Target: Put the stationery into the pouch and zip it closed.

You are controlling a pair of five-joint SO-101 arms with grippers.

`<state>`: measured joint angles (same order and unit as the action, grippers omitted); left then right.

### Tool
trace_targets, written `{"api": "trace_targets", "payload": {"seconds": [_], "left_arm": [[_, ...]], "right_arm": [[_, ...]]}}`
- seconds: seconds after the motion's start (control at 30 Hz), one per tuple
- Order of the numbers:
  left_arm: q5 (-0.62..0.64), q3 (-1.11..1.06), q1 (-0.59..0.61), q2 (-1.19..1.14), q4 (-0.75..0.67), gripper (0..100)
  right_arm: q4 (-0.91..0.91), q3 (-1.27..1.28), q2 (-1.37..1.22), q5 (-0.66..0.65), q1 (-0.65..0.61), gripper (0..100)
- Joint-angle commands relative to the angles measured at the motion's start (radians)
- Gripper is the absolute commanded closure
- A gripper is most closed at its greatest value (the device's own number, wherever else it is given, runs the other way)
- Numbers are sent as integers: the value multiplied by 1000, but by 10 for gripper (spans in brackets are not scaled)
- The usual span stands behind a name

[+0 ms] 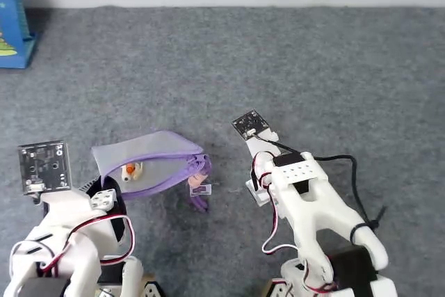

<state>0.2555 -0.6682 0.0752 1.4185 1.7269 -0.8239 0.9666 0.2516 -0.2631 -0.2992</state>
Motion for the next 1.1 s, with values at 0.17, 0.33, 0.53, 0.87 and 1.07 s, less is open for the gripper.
{"api": "trace_targets", "payload": {"seconds": [0.17,0.33,0.53,0.87,1.07], "left_arm": [[-2,35,-3,6,0,988],[-2,35,-3,6,-2,988],[-2,35,-3,6,-2,988],[-2,35,-3,6,-2,988],[-2,35,-3,6,-2,988]], "right_arm": [[-242,-20,447,14,53,991],[-346,-20,792,158,18,991],[-377,-20,1121,282,-185,991],[-194,-18,1438,384,-503,991],[79,94,1484,377,-642,991]]}}
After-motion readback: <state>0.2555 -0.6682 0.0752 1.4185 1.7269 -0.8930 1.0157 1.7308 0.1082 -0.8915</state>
